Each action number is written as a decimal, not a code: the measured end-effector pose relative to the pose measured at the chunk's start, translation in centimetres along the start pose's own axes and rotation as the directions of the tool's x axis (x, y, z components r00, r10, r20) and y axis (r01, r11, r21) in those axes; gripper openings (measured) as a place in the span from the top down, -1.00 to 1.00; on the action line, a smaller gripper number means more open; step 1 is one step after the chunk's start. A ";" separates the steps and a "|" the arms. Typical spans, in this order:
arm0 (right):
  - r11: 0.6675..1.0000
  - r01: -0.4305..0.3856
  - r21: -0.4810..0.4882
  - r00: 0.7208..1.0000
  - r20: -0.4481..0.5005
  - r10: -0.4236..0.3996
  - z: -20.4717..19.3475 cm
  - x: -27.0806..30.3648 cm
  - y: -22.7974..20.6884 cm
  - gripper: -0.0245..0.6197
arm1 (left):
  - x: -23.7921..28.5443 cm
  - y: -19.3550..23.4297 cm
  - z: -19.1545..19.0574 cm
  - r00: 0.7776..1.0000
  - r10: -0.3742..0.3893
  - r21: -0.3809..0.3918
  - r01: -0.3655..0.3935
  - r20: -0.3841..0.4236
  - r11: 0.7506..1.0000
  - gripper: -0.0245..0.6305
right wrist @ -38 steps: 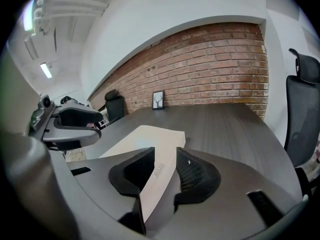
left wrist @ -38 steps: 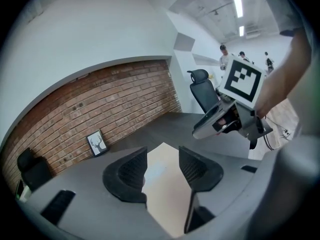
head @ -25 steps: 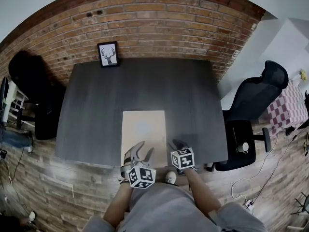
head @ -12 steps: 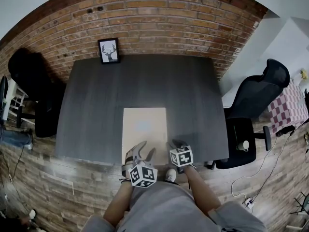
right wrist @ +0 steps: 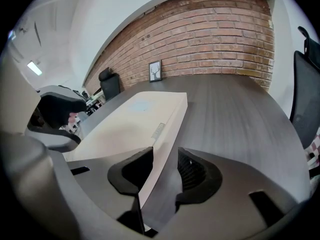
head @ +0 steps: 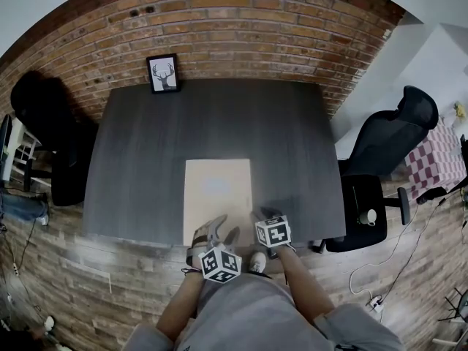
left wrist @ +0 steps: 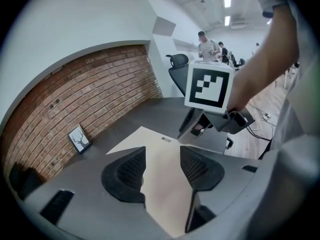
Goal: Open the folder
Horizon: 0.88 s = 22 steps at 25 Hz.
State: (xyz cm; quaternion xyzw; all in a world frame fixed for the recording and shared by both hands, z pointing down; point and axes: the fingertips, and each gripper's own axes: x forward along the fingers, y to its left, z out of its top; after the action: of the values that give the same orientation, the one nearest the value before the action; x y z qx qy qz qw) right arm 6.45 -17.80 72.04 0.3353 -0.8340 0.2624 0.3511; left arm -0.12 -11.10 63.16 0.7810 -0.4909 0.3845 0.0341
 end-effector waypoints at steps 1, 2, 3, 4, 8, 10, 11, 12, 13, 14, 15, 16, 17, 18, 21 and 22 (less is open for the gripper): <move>1.000 0.003 -0.005 1.000 -0.004 -0.003 0.0 0.0 0.0 0.53 | 0.2 -0.4 -0.1 1.000 -0.011 0.010 0.011 -0.007 1.000 0.28; 1.000 0.006 -0.009 1.000 -0.006 -0.006 0.0 0.1 0.0 0.53 | 0.3 -0.8 -0.2 1.000 -0.023 0.019 0.023 -0.013 1.000 0.28; 1.000 0.007 -0.012 1.000 -0.008 -0.007 0.0 0.1 0.0 0.53 | 0.4 -1.2 -0.4 0.999 -0.034 0.028 0.035 -0.019 0.999 0.28; 1.000 0.008 -0.015 1.000 -0.008 -0.009 0.0 0.1 0.0 0.53 | 0.5 -1.6 -0.4 0.999 -0.045 0.034 0.046 -0.023 0.998 0.28; 1.000 0.015 -0.028 1.000 -0.014 -0.015 0.2 0.0 0.0 0.53 | 0.8 -3.1 -0.6 0.996 -0.079 0.055 0.081 -0.036 0.995 0.28; 0.999 0.018 -0.034 1.000 -0.020 -0.018 0.1 0.1 0.0 0.53 | 0.9 -4.1 -0.9 0.994 -0.097 0.072 0.100 -0.044 0.992 0.27; 0.999 0.019 -0.036 1.000 -0.022 -0.020 0.1 0.1 0.0 0.53 | 1.0 -4.6 -1.1 0.993 -0.107 0.078 0.111 -0.049 0.991 0.27; 0.999 0.020 -0.036 1.000 -0.023 -0.021 0.0 0.1 0.0 0.53 | 1.2 -5.1 -1.3 0.992 -0.118 0.082 0.122 -0.053 0.989 0.27; 0.999 0.021 -0.036 0.999 -0.023 -0.022 0.0 0.1 0.1 0.53 | 1.3 -5.5 -1.4 0.990 -0.128 0.087 0.132 -0.057 0.987 0.26; 0.999 0.021 -0.034 1.000 -0.022 -0.022 0.0 0.0 0.1 0.53 | 1.4 -6.0 -1.6 0.989 -0.137 0.093 0.142 -0.063 0.986 0.26; 0.999 0.021 -0.034 1.000 -0.021 -0.022 0.0 0.0 0.1 0.53 | 1.5 -6.4 -1.8 0.987 -0.145 0.100 0.151 -0.068 0.983 0.26; 0.999 0.022 -0.034 1.000 -0.020 -0.023 0.0 0.0 0.1 0.53 | 1.5 -6.8 -1.9 0.986 -0.151 0.107 0.159 -0.072 0.982 0.26; 0.999 0.023 -0.036 1.000 -0.020 -0.024 0.0 0.0 0.1 0.53 | 1.5 -7.1 -2.0 0.985 -0.157 0.114 0.165 -0.075 0.980 0.26; 0.999 0.024 -0.038 0.999 -0.020 -0.025 0.0 0.0 0.1 0.53 | 1.5 -7.4 -2.0 0.984 -0.163 0.121 0.171 -0.078 0.978 0.26; 0.999 0.023 -0.039 0.999 -0.023 -0.024 0.0 0.0 0.1 0.53 | 1.5 -8.1 -2.1 0.981 -0.175 0.135 0.185 -0.085 0.973 0.26; 0.999 0.022 -0.038 0.999 -0.023 -0.023 0.0 0.0 0.1 0.53 | 1.6 -8.3 -2.1 0.980 -0.177 0.137 0.188 -0.087 0.973 0.26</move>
State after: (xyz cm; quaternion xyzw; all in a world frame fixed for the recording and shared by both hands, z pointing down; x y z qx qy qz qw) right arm 6.37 -17.74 71.98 0.3349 -0.8306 0.2466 0.3702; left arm 5.60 -7.07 68.37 0.8084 -0.3862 0.4432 0.0310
